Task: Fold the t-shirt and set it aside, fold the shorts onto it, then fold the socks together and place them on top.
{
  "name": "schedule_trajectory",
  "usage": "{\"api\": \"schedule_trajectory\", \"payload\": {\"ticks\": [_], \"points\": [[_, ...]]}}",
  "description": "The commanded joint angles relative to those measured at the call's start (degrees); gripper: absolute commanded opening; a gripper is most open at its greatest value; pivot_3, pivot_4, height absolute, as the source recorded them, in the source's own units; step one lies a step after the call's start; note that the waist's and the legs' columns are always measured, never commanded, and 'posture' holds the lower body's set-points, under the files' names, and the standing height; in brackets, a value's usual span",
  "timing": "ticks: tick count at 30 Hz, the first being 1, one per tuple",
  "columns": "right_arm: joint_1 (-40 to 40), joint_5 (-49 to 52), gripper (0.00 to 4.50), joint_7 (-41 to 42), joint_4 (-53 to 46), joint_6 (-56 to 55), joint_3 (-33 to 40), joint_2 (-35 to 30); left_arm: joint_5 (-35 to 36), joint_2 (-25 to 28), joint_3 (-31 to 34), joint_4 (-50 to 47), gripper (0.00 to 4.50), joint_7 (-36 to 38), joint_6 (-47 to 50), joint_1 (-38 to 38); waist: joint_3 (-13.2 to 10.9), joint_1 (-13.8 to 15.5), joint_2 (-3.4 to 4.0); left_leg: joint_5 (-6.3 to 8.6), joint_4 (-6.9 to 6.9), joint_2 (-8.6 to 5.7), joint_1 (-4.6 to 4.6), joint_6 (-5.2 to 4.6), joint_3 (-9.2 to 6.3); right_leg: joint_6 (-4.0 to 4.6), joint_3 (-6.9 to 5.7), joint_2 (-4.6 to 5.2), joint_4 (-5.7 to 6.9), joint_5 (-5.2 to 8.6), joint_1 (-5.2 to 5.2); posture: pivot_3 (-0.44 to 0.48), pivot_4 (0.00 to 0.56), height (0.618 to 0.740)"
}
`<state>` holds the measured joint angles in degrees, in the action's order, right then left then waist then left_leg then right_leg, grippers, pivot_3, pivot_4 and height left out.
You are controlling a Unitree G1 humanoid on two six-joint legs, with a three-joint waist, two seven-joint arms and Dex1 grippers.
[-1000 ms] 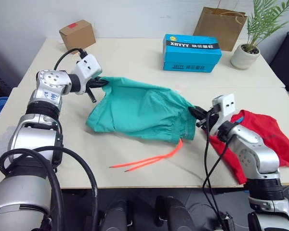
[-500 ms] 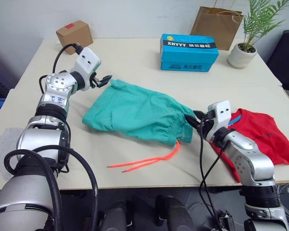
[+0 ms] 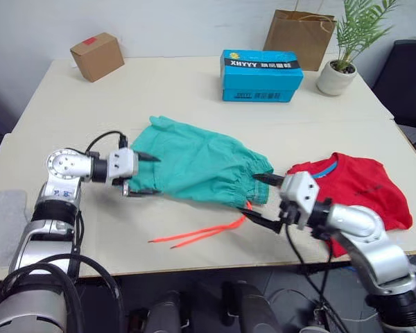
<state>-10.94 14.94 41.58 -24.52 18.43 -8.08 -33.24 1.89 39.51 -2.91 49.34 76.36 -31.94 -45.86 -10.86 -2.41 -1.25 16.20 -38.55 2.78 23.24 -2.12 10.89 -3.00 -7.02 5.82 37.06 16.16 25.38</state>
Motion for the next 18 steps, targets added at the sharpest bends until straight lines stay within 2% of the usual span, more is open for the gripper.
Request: {"api": "schedule_trajectory", "payload": {"ticks": [1,7,10,14,18], "points": [[-0.7,-9.8,4.45,-6.7,0.4,0.8,-6.0,2.4,-1.0,2.3,0.3,-4.7,4.5,-3.2,0.5,3.0,0.0,0.5,-0.06,0.01,-0.02,0.0,0.01,-0.01,0.0,0.0,0.0,0.02,-0.01,0.0,0.0,0.0,0.15,0.74],[-3.6,-18.1,4.45,-10.2,5.6,0.2,-9.1,3.5,-7.2,0.9,-2.4,-1.4,4.5,-12.9,0.7,2.5,0.1,1.4,-0.12,0.18,-0.36,-0.05,0.1,-0.23,-0.01,0.01,-0.06,0.22,0.05,0.0,-0.03,0.0,0.15,0.74],[-5.2,-20.1,3.91,-10.8,7.4,1.1,-9.2,4.0,-12.3,0.4,-4.2,4.4,4.5,-22.1,1.3,-1.0,0.1,1.8,-0.14,0.2,-0.43,-0.09,0.06,-0.26,-0.01,-0.01,-0.11,0.37,0.18,0.0,-0.06,0.0,0.15,0.74],[-6.2,-21.6,2.59,-9.2,9.3,1.4,-9.4,3.0,-16.3,-0.7,-7.1,11.4,3.65,-28.6,0.9,-5.1,0.1,2.0,-0.15,0.2,-0.45,-0.1,0.0,-0.27,-0.01,-0.01,-0.15,0.42,0.35,0.0,-0.05,0.0,0.15,0.74],[-7.3,-20.6,1.11,-7.0,11.0,-1.2,-8.6,2.6,-15.6,-1.4,-9.0,15.3,2.37,-22.0,4.1,-5.5,0.3,1.7,-0.15,0.2,-0.45,-0.1,-0.02,-0.27,0.0,0.01,-0.2,0.42,0.37,0.01,-0.05,0.0,0.15,0.74]]}}
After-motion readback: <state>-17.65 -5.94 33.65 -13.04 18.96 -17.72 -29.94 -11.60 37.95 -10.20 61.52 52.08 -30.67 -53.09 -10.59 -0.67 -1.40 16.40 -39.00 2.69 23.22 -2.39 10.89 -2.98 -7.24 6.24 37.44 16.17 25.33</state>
